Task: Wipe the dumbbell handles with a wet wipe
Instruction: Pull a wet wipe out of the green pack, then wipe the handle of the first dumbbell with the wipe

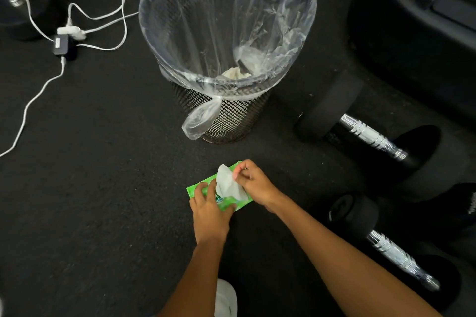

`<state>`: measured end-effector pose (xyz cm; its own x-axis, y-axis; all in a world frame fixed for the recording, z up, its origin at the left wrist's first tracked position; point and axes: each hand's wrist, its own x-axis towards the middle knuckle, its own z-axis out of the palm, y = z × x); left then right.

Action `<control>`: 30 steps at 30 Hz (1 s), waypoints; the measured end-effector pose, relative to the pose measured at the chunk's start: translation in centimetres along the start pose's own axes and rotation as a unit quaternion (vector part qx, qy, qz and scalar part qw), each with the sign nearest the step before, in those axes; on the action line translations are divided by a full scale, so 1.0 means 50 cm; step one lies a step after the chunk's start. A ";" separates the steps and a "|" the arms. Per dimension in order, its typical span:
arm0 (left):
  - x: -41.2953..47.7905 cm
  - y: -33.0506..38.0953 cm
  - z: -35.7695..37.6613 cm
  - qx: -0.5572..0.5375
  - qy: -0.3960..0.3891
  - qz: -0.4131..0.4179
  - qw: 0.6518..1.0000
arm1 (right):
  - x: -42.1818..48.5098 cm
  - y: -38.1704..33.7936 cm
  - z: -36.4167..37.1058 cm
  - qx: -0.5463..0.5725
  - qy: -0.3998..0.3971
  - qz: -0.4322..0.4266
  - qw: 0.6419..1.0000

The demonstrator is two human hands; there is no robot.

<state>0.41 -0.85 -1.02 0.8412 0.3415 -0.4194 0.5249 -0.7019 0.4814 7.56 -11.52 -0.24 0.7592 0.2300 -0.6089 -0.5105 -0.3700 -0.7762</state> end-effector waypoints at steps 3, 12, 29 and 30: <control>0.001 0.006 0.003 -0.017 0.025 0.004 1.000 | -0.012 0.007 -0.008 0.087 0.030 0.028 0.995; 0.024 0.048 0.007 -0.002 0.014 0.062 0.998 | -0.047 0.003 -0.062 0.234 0.066 -0.011 0.970; -0.029 0.290 -0.035 -0.491 -0.245 0.013 0.836 | -0.192 -0.031 -0.222 0.305 0.197 -0.139 0.921; -0.033 0.299 -0.036 -0.495 -0.253 0.018 0.831 | -0.202 -0.029 -0.235 0.307 0.198 -0.135 0.921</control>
<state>7.13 -10.79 8.25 0.8275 -0.1510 -0.5407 0.5613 0.2384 0.7925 5.39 -23.87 8.95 0.9178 -0.1530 -0.3663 -0.3205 0.2589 -0.9112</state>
